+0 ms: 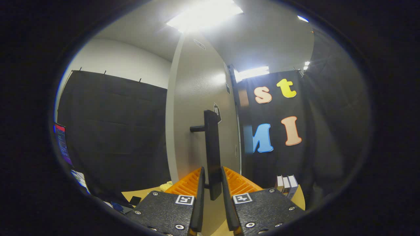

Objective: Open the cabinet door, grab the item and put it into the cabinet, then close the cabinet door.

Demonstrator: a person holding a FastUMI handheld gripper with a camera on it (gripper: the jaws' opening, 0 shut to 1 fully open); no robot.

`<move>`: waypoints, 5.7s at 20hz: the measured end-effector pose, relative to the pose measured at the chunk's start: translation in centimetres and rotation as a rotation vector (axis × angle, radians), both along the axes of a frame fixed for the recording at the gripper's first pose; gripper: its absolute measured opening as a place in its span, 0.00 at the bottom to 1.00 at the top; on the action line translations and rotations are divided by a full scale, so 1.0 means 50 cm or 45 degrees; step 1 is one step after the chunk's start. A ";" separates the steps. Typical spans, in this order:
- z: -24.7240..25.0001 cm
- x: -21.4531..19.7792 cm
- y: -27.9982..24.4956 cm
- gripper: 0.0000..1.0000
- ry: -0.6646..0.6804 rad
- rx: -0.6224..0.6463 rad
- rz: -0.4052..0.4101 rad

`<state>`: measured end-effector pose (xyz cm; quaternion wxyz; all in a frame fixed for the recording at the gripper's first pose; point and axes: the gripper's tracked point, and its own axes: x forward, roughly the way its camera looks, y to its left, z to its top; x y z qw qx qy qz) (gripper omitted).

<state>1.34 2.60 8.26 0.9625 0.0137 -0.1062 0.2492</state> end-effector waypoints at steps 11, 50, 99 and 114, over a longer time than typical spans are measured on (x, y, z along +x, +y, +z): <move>-0.075 -0.182 0.141 0.76 -0.062 0.006 0.300; -0.874 0.242 0.977 0.28 0.651 -0.397 0.913; -0.117 0.770 0.529 0.19 0.210 -0.260 -0.157; -0.176 0.927 0.467 0.19 0.377 -0.198 -0.303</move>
